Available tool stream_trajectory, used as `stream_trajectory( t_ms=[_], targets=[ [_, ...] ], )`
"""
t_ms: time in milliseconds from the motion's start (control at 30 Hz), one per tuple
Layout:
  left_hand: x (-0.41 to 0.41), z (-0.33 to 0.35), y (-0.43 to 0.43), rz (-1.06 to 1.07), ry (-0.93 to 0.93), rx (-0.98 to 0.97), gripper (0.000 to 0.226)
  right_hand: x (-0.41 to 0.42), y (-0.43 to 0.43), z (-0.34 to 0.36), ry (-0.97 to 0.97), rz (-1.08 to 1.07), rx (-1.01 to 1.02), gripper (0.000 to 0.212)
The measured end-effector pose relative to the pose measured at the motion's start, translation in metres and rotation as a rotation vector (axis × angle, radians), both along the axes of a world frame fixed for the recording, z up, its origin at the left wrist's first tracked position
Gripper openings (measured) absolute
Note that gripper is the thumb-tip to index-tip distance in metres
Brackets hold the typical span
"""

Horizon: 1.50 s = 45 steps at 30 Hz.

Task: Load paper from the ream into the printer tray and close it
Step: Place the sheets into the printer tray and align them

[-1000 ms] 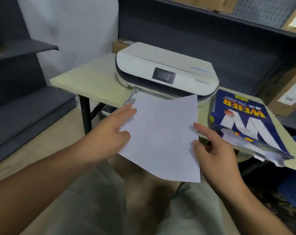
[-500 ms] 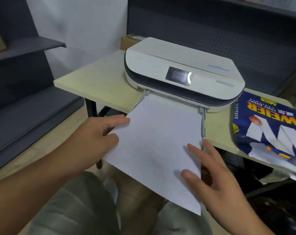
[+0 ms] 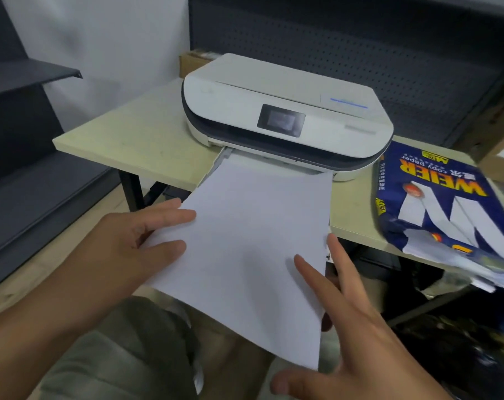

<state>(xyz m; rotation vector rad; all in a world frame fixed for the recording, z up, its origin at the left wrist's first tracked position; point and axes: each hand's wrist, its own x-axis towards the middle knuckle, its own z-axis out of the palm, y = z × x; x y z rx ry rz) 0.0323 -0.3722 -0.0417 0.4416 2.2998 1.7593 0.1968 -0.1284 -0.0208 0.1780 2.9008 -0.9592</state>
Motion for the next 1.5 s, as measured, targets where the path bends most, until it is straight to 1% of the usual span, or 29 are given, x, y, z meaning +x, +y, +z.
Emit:
stream_trajectory(
  t_ms=[133,200,267,333,400,500,633,767,900,967,1033,1100,1200,1267,1367,1433,1500],
  targets=[
    [0.003,0.0,-0.002,-0.035,-0.026,-0.011,0.04,0.004,0.002,-0.003,0.001,0.025,0.067,0.121],
    [0.004,0.002,-0.002,-0.036,-0.018,-0.018,0.037,0.005,0.004,-0.006,0.007,0.051,0.081,0.117],
    [0.004,0.006,0.0,-0.031,-0.006,-0.015,0.039,0.005,0.004,-0.004,0.0,0.073,0.091,0.111],
    [0.004,0.008,0.0,-0.037,0.023,-0.032,0.044,0.005,0.001,0.001,-0.044,0.082,0.115,0.114],
    [0.004,0.009,-0.002,-0.047,0.064,-0.068,0.041,0.004,-0.002,0.007,-0.079,0.074,0.118,0.117],
    [0.003,0.005,-0.006,-0.059,0.117,-0.132,0.047,0.001,-0.005,0.01,-0.086,0.069,0.116,0.113],
    [0.007,0.005,-0.008,-0.051,0.121,-0.123,0.045,-0.001,-0.003,0.006,-0.06,0.021,0.084,0.103],
    [0.01,0.006,-0.01,-0.047,0.167,-0.114,0.042,-0.001,0.003,0.0,0.02,-0.043,0.072,0.106],
    [0.015,0.005,-0.014,-0.081,0.2,-0.104,0.052,0.001,0.007,0.002,0.063,-0.083,0.03,0.105],
    [0.015,0.005,-0.017,-0.117,0.203,-0.134,0.055,0.001,0.008,0.003,0.058,-0.086,0.027,0.107],
    [0.015,0.005,-0.022,-0.162,0.216,-0.215,0.075,0.002,0.007,0.003,0.043,-0.083,0.033,0.11],
    [0.014,0.003,-0.025,-0.185,0.275,-0.31,0.084,0.001,0.007,0.001,0.037,-0.082,0.044,0.113],
    [0.015,0.0,-0.025,-0.241,0.339,-0.363,0.083,0.0,0.009,-0.002,0.057,-0.097,0.054,0.113],
    [0.014,-0.004,-0.023,-0.261,0.351,-0.338,0.086,-0.003,0.013,-0.004,0.089,-0.107,0.055,0.111],
    [0.007,-0.005,-0.019,-0.226,0.409,-0.321,0.08,-0.008,0.017,-0.005,0.122,-0.096,0.066,0.106],
    [0.003,0.0,-0.016,-0.217,0.397,-0.292,0.079,-0.012,0.019,-0.006,0.125,-0.078,0.086,0.102],
    [0.0,0.006,-0.012,-0.268,0.39,-0.279,0.079,-0.015,0.022,-0.007,0.144,-0.073,0.105,0.1]
  ],
)
